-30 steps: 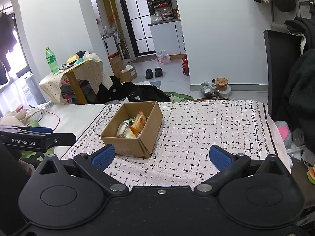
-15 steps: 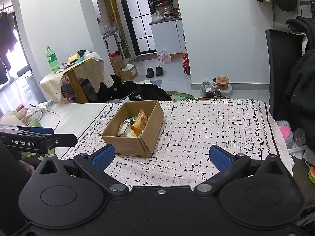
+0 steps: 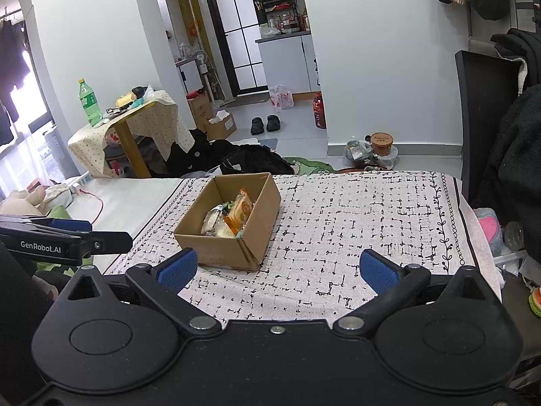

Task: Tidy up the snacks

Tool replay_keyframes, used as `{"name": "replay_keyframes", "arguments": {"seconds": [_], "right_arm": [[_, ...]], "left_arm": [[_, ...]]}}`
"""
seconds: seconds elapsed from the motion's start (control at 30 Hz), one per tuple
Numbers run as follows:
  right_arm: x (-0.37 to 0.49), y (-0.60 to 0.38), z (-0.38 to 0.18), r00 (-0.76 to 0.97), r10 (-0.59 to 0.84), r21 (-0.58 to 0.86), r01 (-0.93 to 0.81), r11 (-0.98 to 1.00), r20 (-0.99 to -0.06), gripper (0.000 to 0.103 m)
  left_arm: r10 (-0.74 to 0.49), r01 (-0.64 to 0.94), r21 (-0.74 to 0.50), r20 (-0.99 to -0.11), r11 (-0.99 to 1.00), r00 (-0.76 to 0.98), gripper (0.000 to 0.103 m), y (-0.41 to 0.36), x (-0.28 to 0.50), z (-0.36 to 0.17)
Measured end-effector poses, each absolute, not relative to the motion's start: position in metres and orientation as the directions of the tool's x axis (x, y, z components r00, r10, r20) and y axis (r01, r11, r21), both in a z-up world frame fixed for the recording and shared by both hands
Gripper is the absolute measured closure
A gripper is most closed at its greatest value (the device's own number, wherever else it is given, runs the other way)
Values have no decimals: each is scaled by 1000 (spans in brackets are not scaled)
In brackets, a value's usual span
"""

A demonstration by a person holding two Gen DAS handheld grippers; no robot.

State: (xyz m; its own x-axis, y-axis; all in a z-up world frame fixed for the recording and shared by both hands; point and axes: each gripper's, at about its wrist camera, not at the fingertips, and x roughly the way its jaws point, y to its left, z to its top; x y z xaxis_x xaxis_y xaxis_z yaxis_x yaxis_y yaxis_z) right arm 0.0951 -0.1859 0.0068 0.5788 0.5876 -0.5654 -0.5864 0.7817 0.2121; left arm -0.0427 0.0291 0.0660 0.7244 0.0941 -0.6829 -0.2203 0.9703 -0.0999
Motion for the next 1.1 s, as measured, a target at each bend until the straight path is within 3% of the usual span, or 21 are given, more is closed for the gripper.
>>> {"name": "replay_keyframes", "arguments": {"seconds": [1.1], "right_arm": [[95, -185, 8, 575, 588, 213, -588, 780, -568, 0]], "left_arm": [[89, -220, -106, -683, 970, 725, 0, 31, -45, 64]]}}
